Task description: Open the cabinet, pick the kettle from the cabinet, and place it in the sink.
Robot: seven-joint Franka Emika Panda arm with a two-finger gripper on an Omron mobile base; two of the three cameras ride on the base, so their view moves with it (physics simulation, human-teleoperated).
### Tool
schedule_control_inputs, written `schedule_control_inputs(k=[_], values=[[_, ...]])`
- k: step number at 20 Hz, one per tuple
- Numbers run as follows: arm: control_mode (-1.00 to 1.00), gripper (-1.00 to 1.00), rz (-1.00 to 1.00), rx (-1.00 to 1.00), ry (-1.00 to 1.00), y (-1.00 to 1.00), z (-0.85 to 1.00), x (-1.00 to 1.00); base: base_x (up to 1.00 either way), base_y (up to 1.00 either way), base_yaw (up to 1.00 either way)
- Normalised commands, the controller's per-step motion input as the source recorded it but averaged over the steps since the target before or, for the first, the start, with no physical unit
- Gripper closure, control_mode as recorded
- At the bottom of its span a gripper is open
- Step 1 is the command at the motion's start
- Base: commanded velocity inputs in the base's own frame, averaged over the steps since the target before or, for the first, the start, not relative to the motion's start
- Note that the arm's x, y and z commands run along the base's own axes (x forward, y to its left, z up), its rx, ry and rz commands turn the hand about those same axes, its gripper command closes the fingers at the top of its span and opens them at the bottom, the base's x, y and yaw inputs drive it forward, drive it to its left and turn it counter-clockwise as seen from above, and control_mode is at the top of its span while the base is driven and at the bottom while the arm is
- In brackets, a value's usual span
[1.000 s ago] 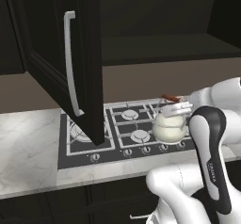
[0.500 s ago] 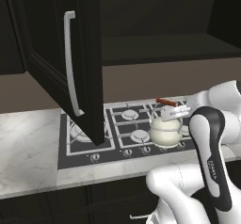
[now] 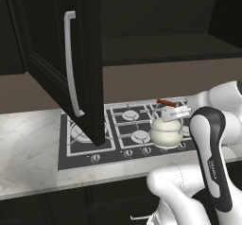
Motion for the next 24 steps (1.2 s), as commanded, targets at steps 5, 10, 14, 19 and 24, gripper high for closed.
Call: schedule_control_inputs(k=[5,10,14,19,24], values=[[-1.00,1.00,0.00,0.00,0.00,0.00,0.00,0.00,0.00,0.00,0.00],[-1.00,1.00,0.00,0.00,0.00,0.00,0.00,0.00,0.00,0.00,0.00],[-1.00,1.00,0.00,0.00,0.00,0.00,0.00,0.00,0.00,0.00,0.00],[1.00,1.00,0.00,0.00,0.00,0.00,0.00,0.00,0.00,0.00,0.00],[1.00,1.00,0.00,0.00,0.00,0.00,0.00,0.00,0.00,0.00,0.00]])
